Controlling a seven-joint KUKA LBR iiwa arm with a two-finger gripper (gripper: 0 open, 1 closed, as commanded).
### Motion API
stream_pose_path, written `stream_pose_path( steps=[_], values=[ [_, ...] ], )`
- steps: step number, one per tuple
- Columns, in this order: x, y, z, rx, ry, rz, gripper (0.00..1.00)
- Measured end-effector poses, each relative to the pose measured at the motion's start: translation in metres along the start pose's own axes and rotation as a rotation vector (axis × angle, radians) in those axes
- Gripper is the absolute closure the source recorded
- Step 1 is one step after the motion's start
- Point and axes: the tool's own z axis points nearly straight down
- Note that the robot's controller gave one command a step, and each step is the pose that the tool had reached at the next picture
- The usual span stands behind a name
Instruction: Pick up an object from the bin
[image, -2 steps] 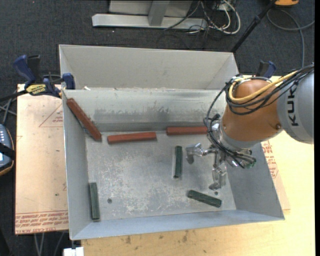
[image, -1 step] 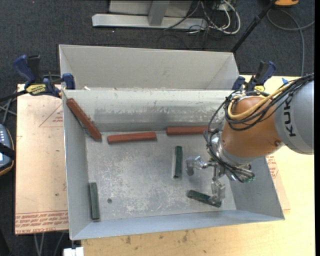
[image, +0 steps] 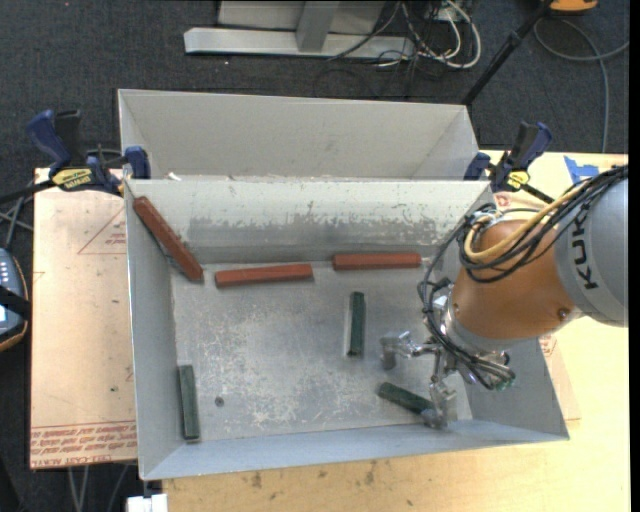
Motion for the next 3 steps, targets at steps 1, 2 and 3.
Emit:
stream_pose_path(
  steps=[1,2,3],
  values=[
    [0.001,0.022,0.008,0.002,-0.002,-0.041,1.0],
    [0.001,0.022,0.008,0.002,-0.002,-0.04,1.0],
    [-0.064,0.05,-0.133,0.001,-0.003,-0.127,1.0]
  ],
)
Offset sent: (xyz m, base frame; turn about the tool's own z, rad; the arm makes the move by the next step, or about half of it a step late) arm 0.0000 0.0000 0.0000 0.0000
